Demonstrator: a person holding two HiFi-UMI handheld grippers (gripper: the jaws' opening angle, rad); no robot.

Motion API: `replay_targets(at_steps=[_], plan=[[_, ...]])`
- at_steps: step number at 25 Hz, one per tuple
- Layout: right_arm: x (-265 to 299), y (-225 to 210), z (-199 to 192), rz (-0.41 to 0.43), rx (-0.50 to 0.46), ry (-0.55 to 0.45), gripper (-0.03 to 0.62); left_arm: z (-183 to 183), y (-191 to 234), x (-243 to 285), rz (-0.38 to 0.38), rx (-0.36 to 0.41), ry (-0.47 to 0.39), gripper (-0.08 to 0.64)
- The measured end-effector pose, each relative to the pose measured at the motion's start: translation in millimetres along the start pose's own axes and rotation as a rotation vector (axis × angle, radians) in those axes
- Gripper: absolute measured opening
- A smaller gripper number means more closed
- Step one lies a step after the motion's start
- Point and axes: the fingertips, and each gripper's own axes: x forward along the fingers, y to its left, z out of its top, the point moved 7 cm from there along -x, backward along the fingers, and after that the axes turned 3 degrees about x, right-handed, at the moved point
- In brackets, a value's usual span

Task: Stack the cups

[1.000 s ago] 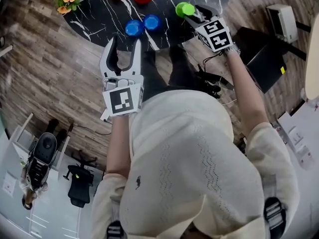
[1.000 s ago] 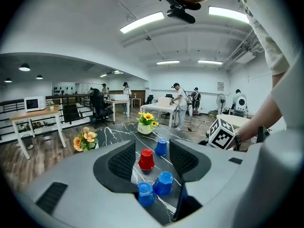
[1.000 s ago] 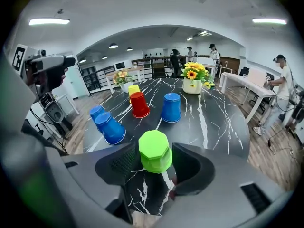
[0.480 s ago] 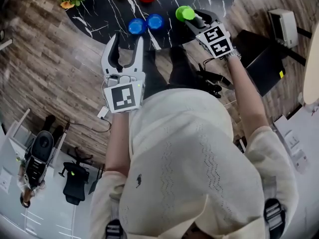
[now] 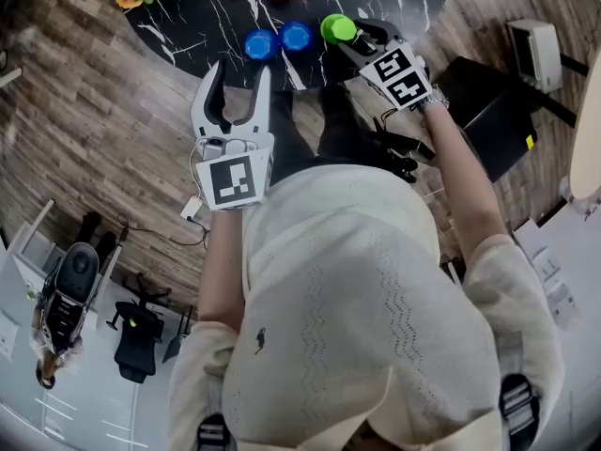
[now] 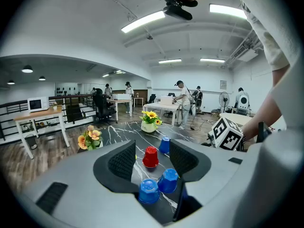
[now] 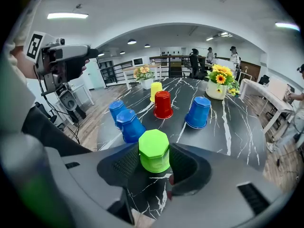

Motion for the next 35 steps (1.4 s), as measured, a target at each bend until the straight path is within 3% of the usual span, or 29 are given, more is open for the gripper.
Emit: replay_targets(at_steps=[18,23,35], plan=[[11,18,7,0.031,-0.012,-0.004,0.215,-8,12,-2,0.006,0.004,0.007,0.244],[5,16,10,0.071,0.051,-0.032,0.276,-9,12,2,0.001,0.001,0.007,0.243],[-16,-42,46,-0.038,0.054,-0.118,0.264,9,7,22,-0.003,-0.001,-0.020,0.244]])
